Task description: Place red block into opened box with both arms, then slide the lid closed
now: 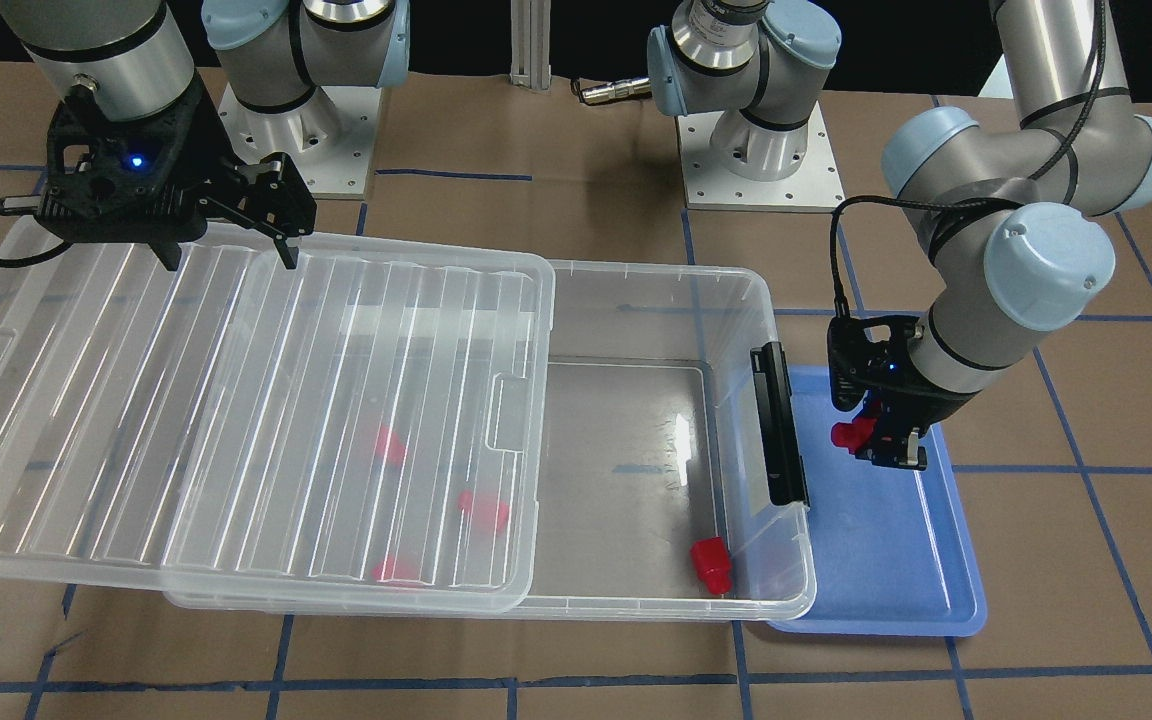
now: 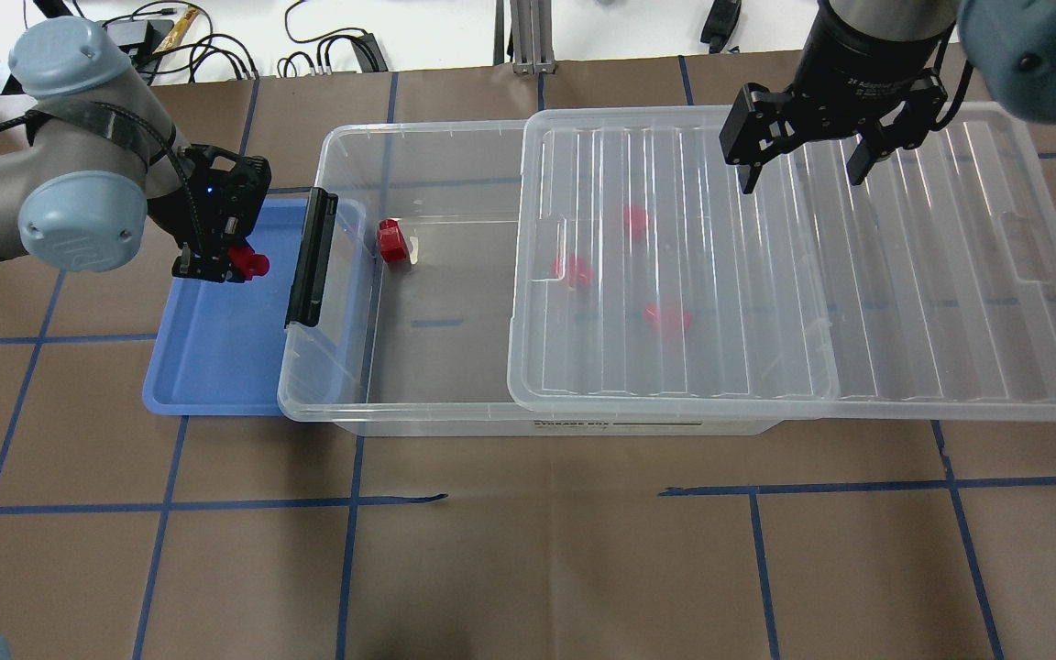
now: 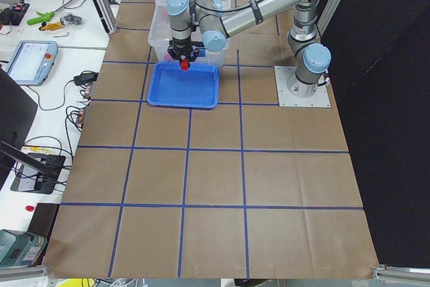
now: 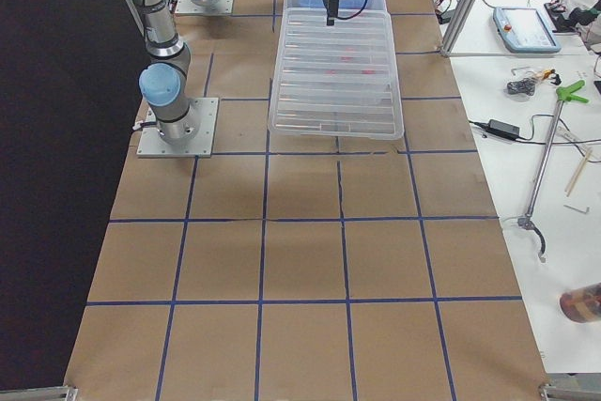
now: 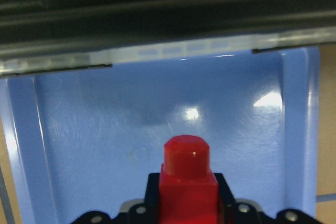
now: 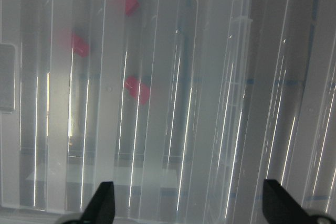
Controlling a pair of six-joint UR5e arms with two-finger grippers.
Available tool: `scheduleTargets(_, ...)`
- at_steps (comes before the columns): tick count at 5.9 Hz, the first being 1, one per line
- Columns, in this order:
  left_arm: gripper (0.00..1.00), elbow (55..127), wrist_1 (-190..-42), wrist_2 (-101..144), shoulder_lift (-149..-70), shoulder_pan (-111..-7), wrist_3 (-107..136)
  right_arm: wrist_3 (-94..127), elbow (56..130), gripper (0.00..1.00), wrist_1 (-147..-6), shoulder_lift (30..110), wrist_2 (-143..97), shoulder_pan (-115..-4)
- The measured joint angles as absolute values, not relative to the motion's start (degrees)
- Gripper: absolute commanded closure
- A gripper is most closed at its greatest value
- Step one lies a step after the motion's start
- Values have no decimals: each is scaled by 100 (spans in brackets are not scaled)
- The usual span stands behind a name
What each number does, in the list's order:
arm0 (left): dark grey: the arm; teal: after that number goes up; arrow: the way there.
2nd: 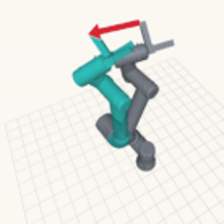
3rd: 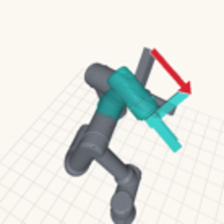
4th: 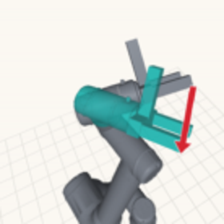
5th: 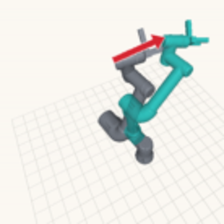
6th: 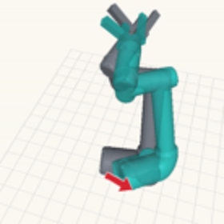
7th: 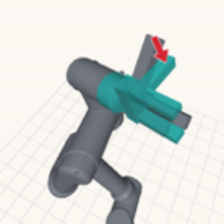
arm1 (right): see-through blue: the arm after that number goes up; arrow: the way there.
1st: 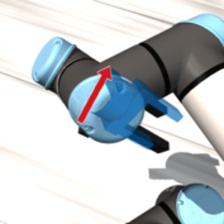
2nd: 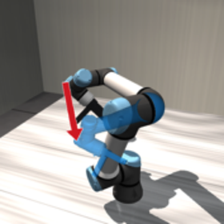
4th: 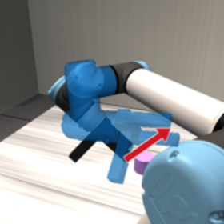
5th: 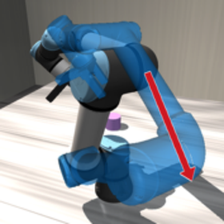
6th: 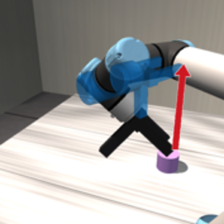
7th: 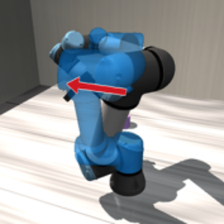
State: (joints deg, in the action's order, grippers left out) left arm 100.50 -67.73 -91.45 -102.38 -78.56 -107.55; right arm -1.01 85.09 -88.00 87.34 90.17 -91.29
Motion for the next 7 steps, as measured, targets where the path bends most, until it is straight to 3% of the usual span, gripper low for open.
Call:
scheduleTargets(3,83,9938,-7300,-8835,-9772,-8268,-10167,-108,8512,0,-8798,8745,9026,-9129)
scheduleTargets(7,82,9316,-7796,-8790,-10075,-9458,-8743,-103,8516,0,-8795,8745,9029,-9130)
